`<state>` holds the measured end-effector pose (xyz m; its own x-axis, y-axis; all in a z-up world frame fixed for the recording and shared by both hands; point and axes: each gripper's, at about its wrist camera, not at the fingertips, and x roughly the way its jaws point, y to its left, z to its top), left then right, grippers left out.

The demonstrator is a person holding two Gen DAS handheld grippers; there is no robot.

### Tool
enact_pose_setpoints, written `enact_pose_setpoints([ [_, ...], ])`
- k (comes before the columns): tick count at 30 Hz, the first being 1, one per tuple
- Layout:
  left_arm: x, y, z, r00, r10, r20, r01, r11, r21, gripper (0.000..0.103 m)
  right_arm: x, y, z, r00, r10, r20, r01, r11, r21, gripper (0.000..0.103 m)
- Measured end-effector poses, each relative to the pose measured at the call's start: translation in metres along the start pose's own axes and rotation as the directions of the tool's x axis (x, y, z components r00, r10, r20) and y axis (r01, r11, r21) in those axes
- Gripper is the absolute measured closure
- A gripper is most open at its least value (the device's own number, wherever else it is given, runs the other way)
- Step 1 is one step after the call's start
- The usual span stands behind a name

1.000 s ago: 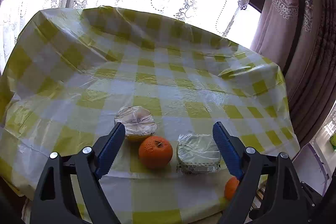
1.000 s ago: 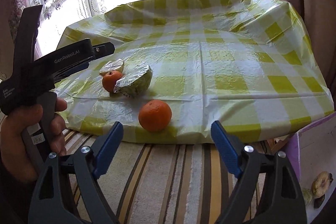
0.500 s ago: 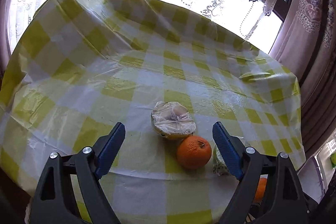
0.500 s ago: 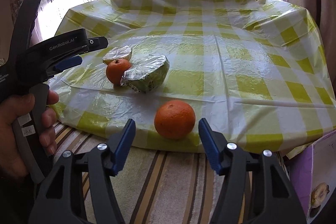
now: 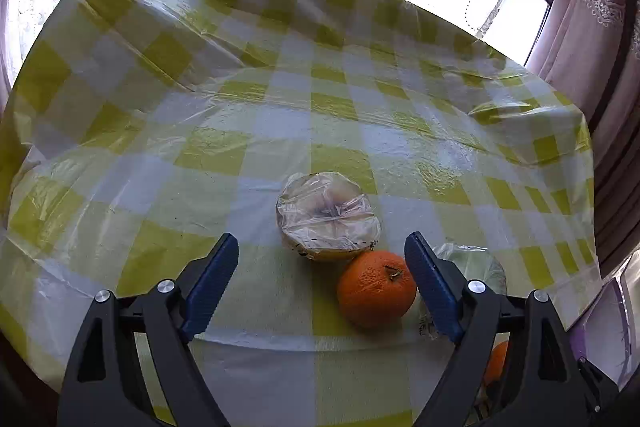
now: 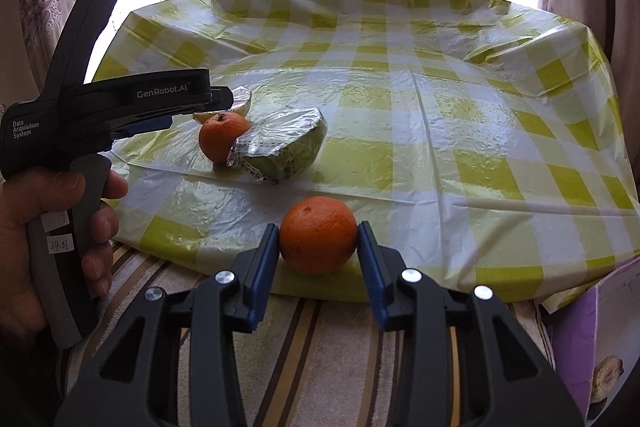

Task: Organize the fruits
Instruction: 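Grasp a tangerine with the right tool while the left tool grasps another wrapped pear half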

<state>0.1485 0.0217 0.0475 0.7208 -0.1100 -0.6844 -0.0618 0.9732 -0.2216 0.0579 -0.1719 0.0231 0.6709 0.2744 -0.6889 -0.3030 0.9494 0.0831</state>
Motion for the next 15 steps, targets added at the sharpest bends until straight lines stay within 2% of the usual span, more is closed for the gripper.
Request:
enact_pose_setpoints([
  [5,0.015,-0.008,0.007,0.998,0.038,-0.041,-0.037,0.999,0.020,0.021,-0.001,-0.001,-0.001,1.000,0.005,0.002,-0.005,1.000,0.003,0.063],
  [8,0.024,-0.008,0.010,0.996,0.067,-0.064,-0.066,0.998,0.016,0.026,-0.001,-0.001,-0.001,1.000,0.005,0.002,-0.005,1.000,0.003,0.063],
  [15,0.036,-0.007,0.017,0.992,0.081,-0.097,-0.082,0.997,-0.001,0.028,-0.001,0.000,0.000,1.000,-0.002,0.003,0.002,1.000,-0.003,0.063],
])
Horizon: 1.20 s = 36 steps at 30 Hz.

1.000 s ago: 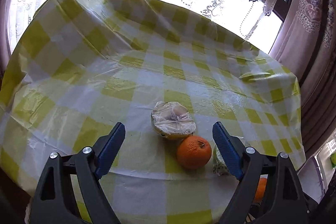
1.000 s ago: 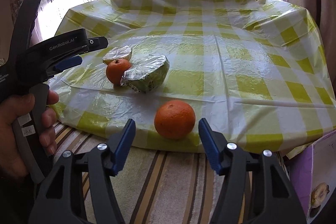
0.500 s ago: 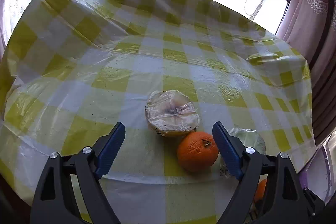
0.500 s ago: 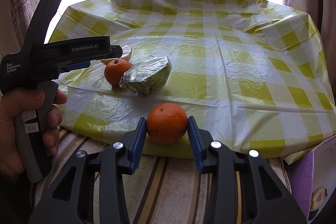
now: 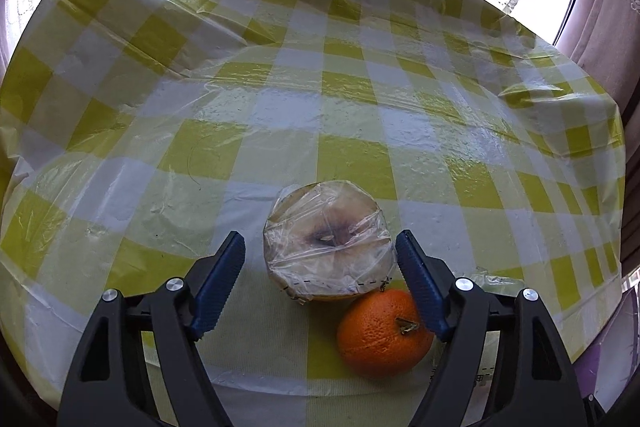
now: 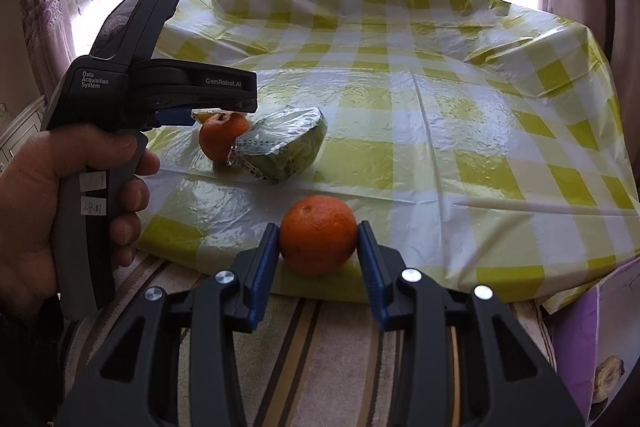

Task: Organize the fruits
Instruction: 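Grasp a tangerine with the right tool while the left tool grasps another wrapped pear half, then lift and carry the pear half and tangerine over the white box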

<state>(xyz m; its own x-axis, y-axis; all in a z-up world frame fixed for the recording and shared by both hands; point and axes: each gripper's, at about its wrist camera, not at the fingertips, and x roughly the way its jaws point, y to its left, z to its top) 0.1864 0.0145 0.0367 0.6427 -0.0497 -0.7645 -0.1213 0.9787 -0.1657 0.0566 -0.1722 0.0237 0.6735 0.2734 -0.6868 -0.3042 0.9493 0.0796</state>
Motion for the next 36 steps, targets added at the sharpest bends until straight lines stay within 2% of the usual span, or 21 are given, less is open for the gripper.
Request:
enact_pose_setpoints([
  [3,0.005,-0.003,0.002,1.000,0.016,-0.018,-0.016,1.000,0.004,0.031,0.000,0.001,0.000,1.000,-0.005,0.001,0.005,1.000,-0.006,0.063],
  [5,0.005,-0.004,0.005,1.000,0.012,-0.024,-0.012,1.000,0.007,0.040,0.000,0.001,0.000,1.000,-0.004,0.000,0.004,1.000,-0.005,0.063],
  [7,0.005,-0.003,0.007,0.999,0.016,-0.028,-0.016,1.000,-0.001,0.043,0.001,0.001,0.000,1.000,-0.002,0.000,0.002,1.000,-0.004,0.063],
  [22,-0.023,0.044,-0.018,0.998,0.004,0.058,0.005,0.990,-0.142,0.045,0.004,-0.001,-0.002,1.000,0.010,-0.008,-0.010,1.000,0.006,0.063],
  [36,-0.061,0.042,-0.049,0.993,0.013,0.114,-0.002,0.995,-0.102,0.045,-0.002,-0.001,-0.007,0.999,0.032,0.004,-0.032,0.999,0.012,0.064],
])
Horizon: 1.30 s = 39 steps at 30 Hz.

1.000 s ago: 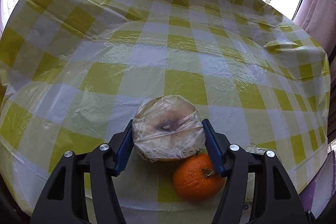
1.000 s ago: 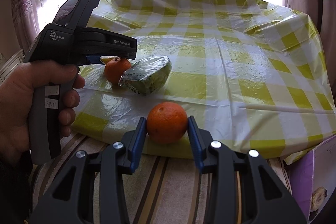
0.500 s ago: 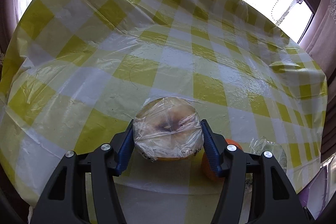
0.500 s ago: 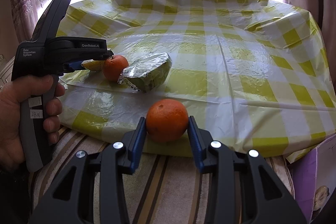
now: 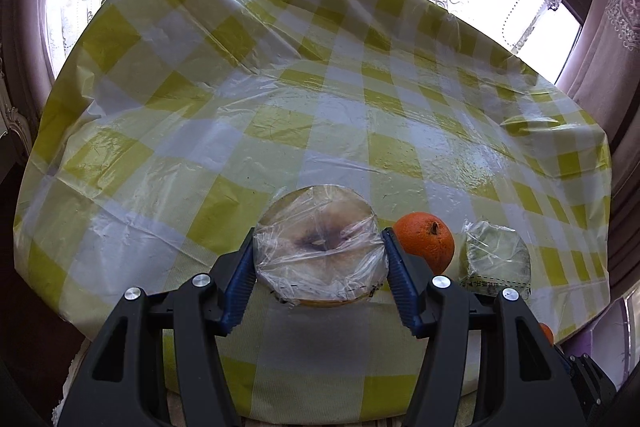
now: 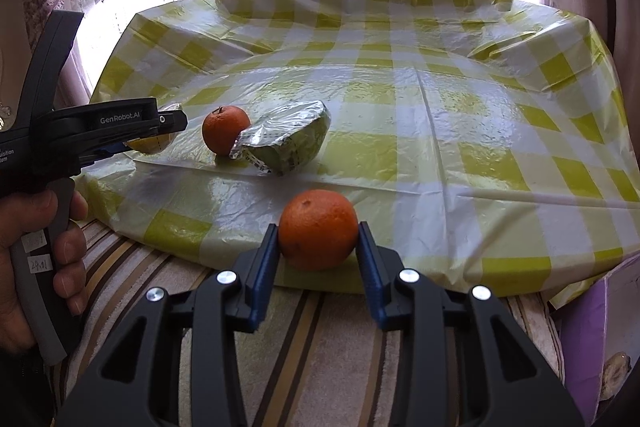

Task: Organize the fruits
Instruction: 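Lift and carry the pear half and tangerine over the white box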

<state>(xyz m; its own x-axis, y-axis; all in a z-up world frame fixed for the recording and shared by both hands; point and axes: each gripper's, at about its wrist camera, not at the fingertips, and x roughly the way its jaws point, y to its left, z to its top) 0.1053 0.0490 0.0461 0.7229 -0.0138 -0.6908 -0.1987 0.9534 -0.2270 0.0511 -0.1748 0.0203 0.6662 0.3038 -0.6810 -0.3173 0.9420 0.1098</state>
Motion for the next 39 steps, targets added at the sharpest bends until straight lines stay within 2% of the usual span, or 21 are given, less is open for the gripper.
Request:
enact_pose_setpoints([
  [12,-0.026,-0.024,-0.014,0.999,0.003,0.049,-0.006,0.998,0.068,0.045,-0.017,-0.016,-0.005,1.000,0.020,0.019,-0.021,0.998,0.059,0.064],
  [18,-0.033,-0.045,-0.023,0.998,-0.026,0.050,0.020,0.992,0.123,0.045,-0.031,-0.029,-0.007,0.999,0.019,0.033,-0.022,0.995,0.097,0.064],
  [33,-0.045,-0.111,-0.047,0.993,-0.111,0.044,0.095,0.960,0.263,0.045,-0.075,-0.086,-0.023,0.997,-0.037,0.071,0.021,0.976,0.217,0.064],
  [39,-0.047,-0.138,-0.058,0.989,-0.148,0.028,0.131,0.937,0.324,0.045,-0.087,-0.108,-0.027,0.995,-0.068,0.071,0.048,0.966,0.255,0.064],
])
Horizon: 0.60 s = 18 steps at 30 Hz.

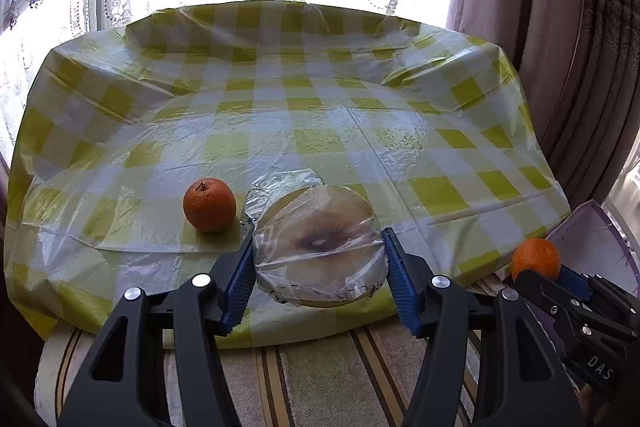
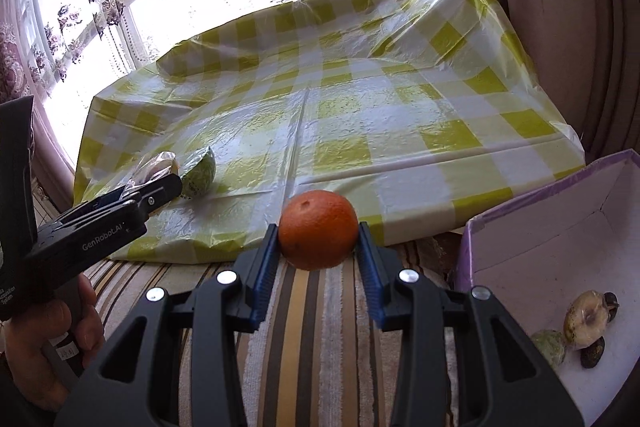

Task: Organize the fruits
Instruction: 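Lift and carry the pear half and tangerine over the white box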

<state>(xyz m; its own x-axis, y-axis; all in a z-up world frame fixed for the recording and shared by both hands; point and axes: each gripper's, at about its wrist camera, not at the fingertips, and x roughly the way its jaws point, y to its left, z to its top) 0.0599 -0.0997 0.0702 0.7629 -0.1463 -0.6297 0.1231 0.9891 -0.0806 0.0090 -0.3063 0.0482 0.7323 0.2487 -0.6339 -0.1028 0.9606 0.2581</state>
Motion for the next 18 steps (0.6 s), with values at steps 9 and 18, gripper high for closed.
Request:
enact_pose_setpoints([
  [9,0.005,-0.057,-0.005,0.996,-0.084,-0.008,0.084,0.989,0.118,0.045,-0.018,-0.047,-0.003,0.998,-0.069,0.001,0.068,0.994,0.084,0.064],
  [18,0.010,-0.110,-0.011,0.985,-0.168,-0.031,0.171,0.961,0.219,0.045,-0.043,-0.109,-0.005,0.986,-0.165,0.004,0.161,0.967,0.197,0.064],
])
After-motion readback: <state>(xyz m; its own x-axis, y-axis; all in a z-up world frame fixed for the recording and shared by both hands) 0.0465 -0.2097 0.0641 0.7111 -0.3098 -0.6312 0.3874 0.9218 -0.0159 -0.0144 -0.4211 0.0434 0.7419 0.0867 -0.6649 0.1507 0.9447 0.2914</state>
